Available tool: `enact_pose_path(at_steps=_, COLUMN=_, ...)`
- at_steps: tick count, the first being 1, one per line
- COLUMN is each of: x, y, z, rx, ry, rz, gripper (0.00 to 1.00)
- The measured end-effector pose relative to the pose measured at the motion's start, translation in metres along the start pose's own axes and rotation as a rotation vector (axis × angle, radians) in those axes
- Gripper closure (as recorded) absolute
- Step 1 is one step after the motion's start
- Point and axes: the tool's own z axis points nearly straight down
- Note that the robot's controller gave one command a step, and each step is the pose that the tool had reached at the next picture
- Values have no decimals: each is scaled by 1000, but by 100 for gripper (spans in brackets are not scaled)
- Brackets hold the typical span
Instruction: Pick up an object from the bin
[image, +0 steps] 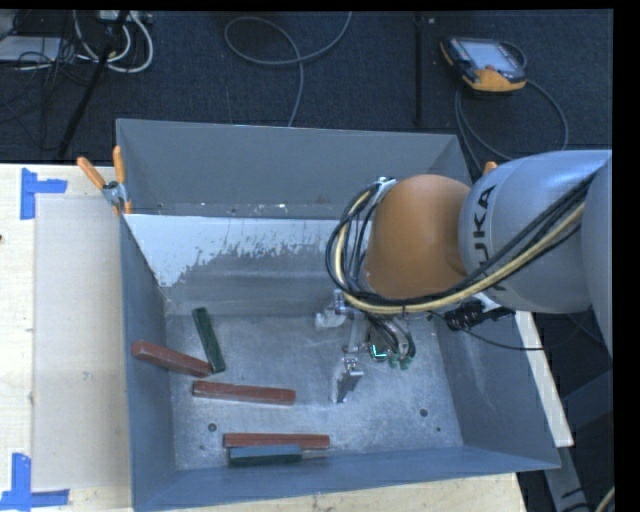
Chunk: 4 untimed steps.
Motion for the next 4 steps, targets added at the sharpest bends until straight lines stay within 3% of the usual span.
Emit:
enact_pose_path(at_steps=1, x=-2, y=0, z=-4, rx=0, ry=-7, rz=1, gripper=0)
enact_pose_path(at_steps=2, x=16, y=39, z=63, rx=-3, ry=-20, rz=62, gripper=100)
enact_pose_path(at_steps=3, x=16, y=39, z=63, rx=-4, ry=-20, rz=62, gripper=100)
enact_pose_path(at_steps=4, x=-26, y=28, z=-123, rx=-1, ry=-18, rz=60, gripper=100)
